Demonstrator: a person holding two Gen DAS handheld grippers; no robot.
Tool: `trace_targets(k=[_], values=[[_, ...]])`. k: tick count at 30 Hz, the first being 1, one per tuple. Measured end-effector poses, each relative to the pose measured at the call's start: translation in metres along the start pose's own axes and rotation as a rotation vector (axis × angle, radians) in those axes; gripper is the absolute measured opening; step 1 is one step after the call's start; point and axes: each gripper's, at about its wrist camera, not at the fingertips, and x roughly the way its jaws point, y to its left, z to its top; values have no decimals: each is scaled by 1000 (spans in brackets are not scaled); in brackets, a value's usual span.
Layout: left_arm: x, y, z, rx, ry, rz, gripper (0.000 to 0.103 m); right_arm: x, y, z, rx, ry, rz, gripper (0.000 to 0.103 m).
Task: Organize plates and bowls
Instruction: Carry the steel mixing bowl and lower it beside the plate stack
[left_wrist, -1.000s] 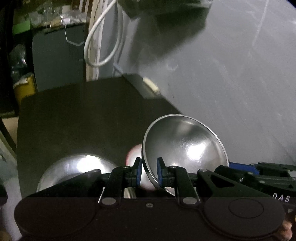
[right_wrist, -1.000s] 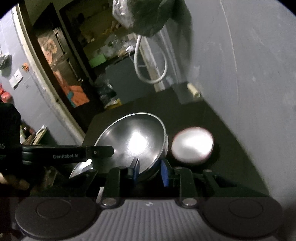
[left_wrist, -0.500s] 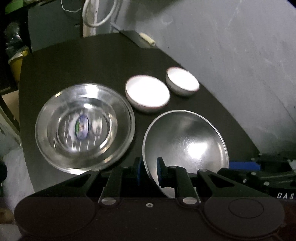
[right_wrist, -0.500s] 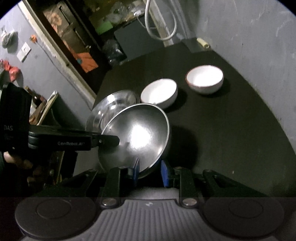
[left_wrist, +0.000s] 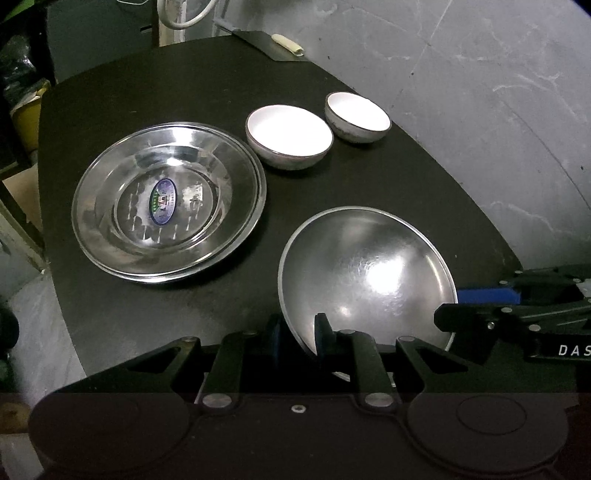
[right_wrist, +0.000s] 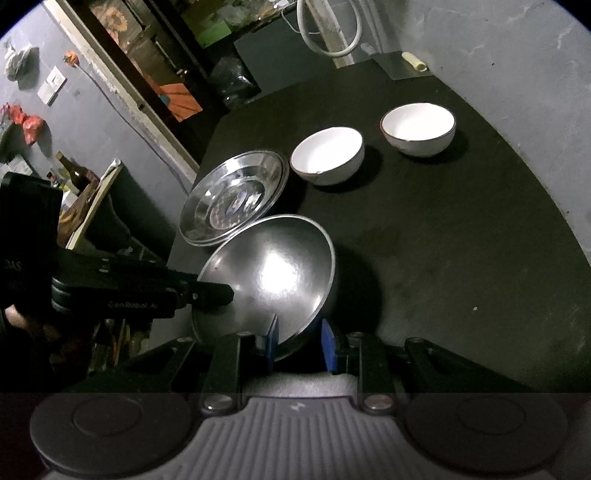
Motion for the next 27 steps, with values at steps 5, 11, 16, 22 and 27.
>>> trace_targets(k=[5, 11, 16, 22, 27], values=[[-1, -1, -2, 11, 15, 11, 20, 2, 1, 0, -12, 17, 11, 29], [-1, -3, -4, 16, 30, 26, 20, 3, 2, -3, -13, 30, 15, 28], [0, -3, -5, 18, 30, 27, 20, 4, 2, -3, -8, 35, 11, 28], [0, -3, -5, 23, 29, 27, 21, 5, 1, -4, -1, 38, 14, 28], [-2, -3, -5, 33, 21, 45, 39, 3, -2, -4, 14, 28, 11, 36]])
